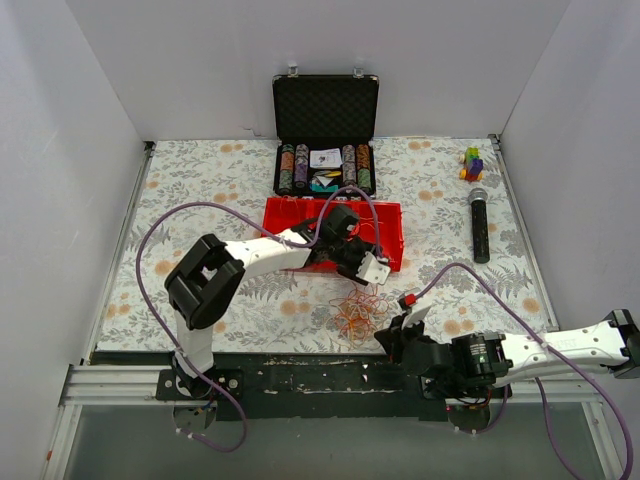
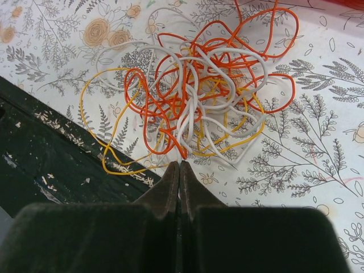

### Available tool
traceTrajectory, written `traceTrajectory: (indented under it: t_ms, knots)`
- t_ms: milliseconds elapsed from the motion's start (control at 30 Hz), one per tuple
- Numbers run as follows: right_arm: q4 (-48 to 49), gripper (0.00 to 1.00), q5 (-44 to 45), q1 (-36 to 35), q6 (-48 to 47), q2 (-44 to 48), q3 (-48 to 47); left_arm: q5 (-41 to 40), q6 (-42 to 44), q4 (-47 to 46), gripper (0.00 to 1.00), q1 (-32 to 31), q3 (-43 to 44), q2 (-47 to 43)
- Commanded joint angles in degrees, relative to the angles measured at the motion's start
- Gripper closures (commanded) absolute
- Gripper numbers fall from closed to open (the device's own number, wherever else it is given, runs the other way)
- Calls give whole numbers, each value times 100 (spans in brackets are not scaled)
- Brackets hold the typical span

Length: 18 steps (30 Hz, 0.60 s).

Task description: Untangle the cables

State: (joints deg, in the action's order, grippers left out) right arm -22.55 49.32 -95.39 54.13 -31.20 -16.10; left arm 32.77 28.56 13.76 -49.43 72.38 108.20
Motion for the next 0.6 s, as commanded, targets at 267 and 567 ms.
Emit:
traceTrajectory:
  t_ms: [267, 567]
  knots:
    - [154, 99, 157, -49, 54, 281, -87, -298, 511, 276, 90, -58, 153, -133]
    - [66, 99, 201, -49, 107, 290, -86, -272, 2, 277, 100, -76, 478, -580]
